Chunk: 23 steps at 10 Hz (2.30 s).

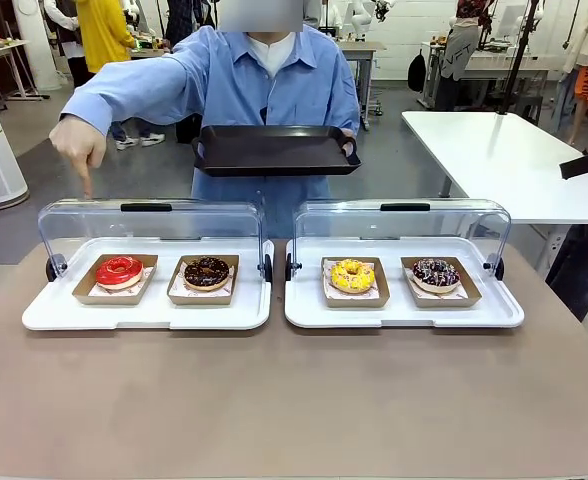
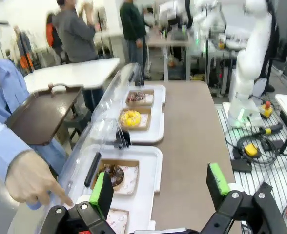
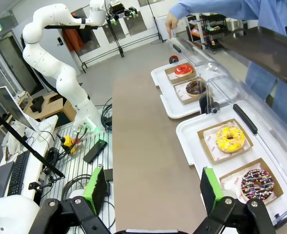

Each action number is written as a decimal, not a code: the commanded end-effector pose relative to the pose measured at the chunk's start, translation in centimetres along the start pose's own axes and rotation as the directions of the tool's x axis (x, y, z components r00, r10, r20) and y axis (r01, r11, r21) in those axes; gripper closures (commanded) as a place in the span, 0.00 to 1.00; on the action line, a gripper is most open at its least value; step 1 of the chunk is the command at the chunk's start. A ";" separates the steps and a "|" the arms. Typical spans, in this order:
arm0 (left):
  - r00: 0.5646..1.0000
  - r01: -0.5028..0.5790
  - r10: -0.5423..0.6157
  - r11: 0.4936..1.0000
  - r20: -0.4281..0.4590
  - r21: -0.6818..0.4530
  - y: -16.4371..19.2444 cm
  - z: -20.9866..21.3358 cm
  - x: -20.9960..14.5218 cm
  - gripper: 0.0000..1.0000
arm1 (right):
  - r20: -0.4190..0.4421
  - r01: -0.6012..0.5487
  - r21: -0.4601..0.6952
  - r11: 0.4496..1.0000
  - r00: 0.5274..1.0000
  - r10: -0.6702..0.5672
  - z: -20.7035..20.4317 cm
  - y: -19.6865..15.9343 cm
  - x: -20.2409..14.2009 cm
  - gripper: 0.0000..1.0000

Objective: Provide the desired donut to the person.
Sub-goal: Pick up and lift the Paper togo box containing the Donut pointed at by the person.

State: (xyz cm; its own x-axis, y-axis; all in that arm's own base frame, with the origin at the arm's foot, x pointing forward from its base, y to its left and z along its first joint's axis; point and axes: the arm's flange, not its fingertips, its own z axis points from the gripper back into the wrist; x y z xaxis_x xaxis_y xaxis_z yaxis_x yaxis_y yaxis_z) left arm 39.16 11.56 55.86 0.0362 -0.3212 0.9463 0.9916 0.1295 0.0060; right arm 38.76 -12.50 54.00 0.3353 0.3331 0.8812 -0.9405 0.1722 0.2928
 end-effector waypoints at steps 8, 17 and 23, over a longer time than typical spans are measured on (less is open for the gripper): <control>0.520 0.234 -0.172 0.971 -0.837 -0.054 0.5 -9.2 -5.2 0.00 | 0.003 0.000 0.003 1.000 1.000 0.000 0.0 0.0 0.0 0.00; 0.483 0.124 -0.151 0.987 -0.863 -0.103 5.3 -17.7 -9.0 0.00 | 0.003 0.000 0.003 1.000 1.000 0.000 0.0 0.0 0.0 0.00; 0.452 0.157 -0.181 0.980 -0.873 -0.122 4.6 -17.7 -8.9 0.00 | 0.003 0.000 0.003 1.000 1.000 0.000 0.0 0.0 0.0 0.00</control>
State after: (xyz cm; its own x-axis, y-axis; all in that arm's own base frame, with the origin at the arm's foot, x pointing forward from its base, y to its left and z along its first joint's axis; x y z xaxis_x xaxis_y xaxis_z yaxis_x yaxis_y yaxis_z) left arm 45.59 -1.58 41.75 -0.0546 -0.9880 0.1447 0.9925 -0.0378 0.1164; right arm 38.76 -12.50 54.00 0.3366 0.3350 0.8800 -0.9401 0.1738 0.2934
